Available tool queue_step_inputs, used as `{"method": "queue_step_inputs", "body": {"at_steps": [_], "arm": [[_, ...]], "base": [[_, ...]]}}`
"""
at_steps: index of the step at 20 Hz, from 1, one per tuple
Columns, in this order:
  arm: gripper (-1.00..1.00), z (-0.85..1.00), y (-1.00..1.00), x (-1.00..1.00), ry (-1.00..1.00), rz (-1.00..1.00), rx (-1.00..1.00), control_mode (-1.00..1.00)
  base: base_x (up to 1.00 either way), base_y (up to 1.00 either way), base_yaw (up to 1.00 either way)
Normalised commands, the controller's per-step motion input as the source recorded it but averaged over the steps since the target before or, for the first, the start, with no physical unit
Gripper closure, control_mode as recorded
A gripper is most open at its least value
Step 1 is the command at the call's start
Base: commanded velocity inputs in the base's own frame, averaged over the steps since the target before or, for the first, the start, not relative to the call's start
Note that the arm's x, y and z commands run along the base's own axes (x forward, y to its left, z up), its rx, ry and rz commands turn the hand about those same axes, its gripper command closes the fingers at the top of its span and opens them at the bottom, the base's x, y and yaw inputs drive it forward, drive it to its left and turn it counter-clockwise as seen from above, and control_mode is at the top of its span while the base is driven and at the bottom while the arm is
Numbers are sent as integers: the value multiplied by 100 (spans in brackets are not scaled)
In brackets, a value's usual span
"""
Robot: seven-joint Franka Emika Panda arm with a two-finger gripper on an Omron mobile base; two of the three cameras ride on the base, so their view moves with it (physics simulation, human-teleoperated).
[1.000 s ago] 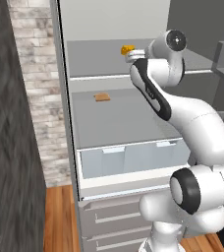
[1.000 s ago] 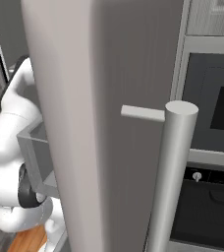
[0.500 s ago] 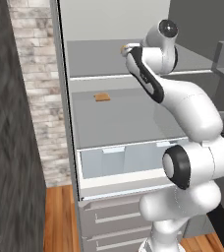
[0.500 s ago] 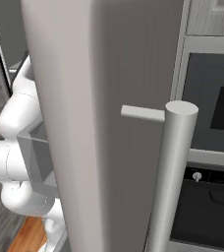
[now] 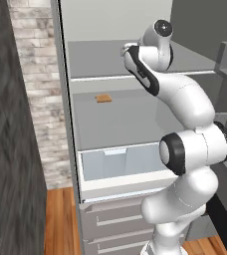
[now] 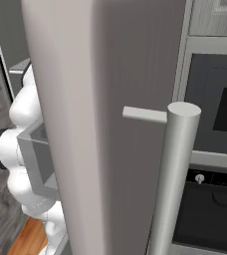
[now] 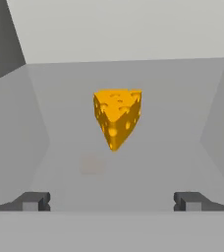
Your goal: Pick the cheese from the fridge and the cheese grater from the cabinet and place them next to the salad bowl.
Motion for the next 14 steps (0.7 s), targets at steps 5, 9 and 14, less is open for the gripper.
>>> {"method": "queue_step_inputs", "body": {"at_steps": [5,9,14], "arm": [[-100,0,-5,49,0,0,0,-100],[-100,0,-3,51,0,0,0,-100],[-100,0,0,52,0,0,0,-100]], "base": [[0,0,0],[0,0,0],[0,0,0]]}}
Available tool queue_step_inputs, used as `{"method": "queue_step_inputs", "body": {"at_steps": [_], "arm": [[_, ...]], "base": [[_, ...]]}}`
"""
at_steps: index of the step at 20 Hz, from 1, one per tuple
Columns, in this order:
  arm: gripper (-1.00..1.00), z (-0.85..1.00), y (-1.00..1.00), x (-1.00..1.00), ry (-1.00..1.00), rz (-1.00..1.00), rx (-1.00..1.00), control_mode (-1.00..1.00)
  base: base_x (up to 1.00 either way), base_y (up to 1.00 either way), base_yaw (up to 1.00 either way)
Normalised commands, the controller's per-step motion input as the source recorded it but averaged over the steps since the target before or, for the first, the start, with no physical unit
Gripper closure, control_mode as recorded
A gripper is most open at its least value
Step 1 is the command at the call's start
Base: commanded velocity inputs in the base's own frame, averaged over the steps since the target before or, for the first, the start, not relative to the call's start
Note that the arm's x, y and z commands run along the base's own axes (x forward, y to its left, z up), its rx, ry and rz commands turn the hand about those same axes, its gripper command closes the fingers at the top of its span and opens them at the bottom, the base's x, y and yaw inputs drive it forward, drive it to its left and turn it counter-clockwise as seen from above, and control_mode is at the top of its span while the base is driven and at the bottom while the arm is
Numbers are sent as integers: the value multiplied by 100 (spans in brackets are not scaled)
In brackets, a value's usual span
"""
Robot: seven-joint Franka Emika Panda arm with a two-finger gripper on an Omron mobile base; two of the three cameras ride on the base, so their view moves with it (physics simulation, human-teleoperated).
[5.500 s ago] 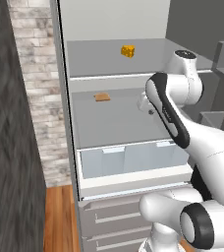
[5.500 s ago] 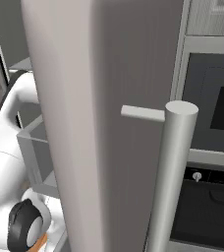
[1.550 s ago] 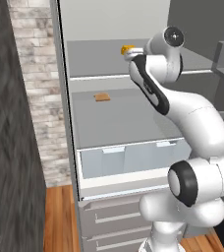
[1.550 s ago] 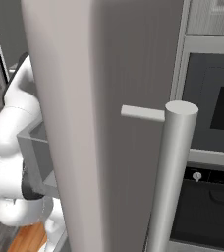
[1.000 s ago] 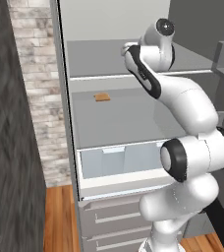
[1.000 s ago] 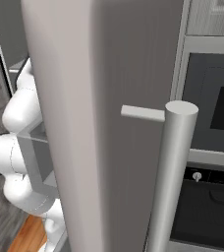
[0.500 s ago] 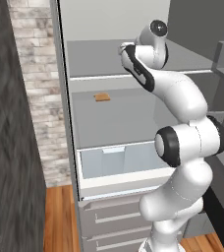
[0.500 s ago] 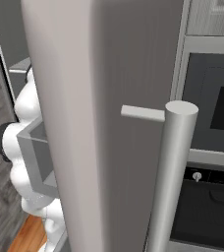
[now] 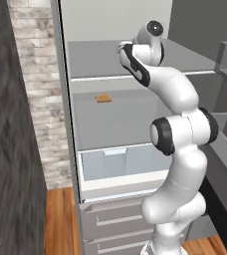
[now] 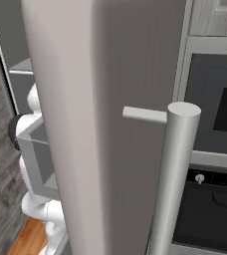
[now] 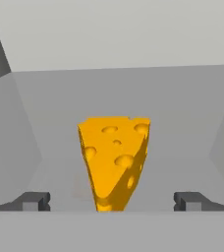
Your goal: Pick the cheese from the fridge and the cheese grater from the cabinet and place them next to the salad bowl.
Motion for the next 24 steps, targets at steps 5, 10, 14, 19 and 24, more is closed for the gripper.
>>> {"method": "queue_step_inputs", "body": {"at_steps": [5,10,14,19,24], "arm": [[-100,-1,0,34,0,0,0,-100],[-100,-11,0,6,1,-3,0,-100],[100,-30,0,0,5,-4,0,-100],[100,-22,0,5,0,0,0,-100],[100,0,0,0,0,0,0,-100]], "base": [[0,0,0],[0,0,0],[0,0,0],[0,0,0],[0,0,0]]}}
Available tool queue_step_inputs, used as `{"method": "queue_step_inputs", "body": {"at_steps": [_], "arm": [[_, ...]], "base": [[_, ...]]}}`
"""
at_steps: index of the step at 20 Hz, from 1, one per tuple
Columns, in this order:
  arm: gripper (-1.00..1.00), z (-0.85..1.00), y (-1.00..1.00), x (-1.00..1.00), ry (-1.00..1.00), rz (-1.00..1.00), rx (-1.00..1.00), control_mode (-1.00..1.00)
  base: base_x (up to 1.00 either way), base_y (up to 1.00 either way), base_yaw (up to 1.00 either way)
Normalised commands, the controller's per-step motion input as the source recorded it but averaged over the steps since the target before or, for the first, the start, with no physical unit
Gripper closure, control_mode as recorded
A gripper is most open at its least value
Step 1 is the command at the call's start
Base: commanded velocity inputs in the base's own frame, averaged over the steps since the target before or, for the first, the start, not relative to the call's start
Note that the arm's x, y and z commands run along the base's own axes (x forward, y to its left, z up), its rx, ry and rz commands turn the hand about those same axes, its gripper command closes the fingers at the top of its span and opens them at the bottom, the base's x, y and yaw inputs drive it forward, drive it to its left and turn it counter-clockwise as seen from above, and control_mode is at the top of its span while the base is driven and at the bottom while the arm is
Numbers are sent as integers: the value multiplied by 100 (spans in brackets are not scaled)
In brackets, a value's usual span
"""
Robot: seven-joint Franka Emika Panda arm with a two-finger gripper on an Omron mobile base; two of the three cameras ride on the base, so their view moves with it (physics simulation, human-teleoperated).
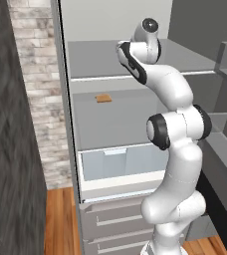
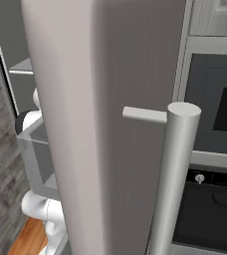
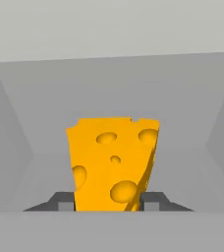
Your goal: Pick the cheese from the fridge and the cheese grater from the cabinet and place them next to the salad bowl.
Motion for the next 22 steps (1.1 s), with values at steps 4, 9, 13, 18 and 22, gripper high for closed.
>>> {"method": "queue_step_inputs", "body": {"at_steps": [4,9,13,18,22], "arm": [[100,0,0,-47,0,0,0,-100],[100,0,4,-100,-4,4,0,-100],[100,6,15,-100,-16,9,-1,-100],[100,13,13,-100,-23,12,-3,-100],[100,25,6,-100,-23,10,0,-100]], "base": [[0,0,0],[0,0,0],[0,0,0],[0,0,0],[0,0,0]]}}
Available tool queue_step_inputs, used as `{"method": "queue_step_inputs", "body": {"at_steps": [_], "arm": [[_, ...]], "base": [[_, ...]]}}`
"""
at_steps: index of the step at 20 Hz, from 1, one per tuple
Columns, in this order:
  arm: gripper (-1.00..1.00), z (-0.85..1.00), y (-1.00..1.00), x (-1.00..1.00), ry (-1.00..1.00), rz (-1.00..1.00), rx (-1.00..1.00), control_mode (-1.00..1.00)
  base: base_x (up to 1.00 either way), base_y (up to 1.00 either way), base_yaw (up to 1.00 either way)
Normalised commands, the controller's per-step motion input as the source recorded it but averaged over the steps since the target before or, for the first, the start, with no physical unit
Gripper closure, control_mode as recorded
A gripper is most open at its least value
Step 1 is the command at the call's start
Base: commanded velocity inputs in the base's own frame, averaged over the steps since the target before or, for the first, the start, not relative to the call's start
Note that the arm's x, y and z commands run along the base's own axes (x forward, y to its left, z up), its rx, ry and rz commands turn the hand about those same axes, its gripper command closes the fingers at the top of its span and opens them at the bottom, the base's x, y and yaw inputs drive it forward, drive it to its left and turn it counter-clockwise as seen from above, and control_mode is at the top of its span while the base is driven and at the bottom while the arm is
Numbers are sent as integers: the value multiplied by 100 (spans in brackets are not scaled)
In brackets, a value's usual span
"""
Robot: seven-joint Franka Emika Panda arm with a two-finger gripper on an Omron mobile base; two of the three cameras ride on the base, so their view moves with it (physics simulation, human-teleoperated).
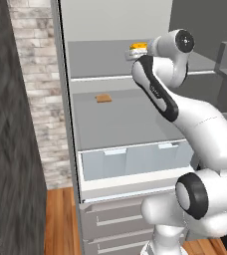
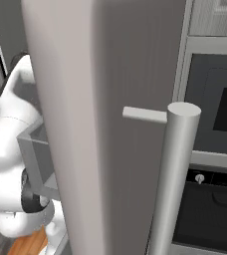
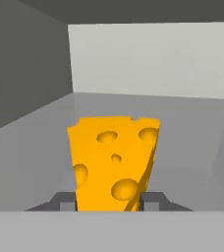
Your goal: Pick the cheese from the fridge and the cheese grater from the cabinet and place them next to the salad bowl.
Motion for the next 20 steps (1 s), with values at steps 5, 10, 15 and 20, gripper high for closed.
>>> {"method": "queue_step_inputs", "body": {"at_steps": [5,10,15,20], "arm": [[100,33,3,-100,-20,10,-1,-100],[100,31,2,-100,-19,9,-4,-100],[100,36,5,-100,-6,4,-8,-100],[100,36,2,-100,2,0,-8,-100]], "base": [[0,0,0],[0,0,0],[0,0,0],[0,0,0]]}}
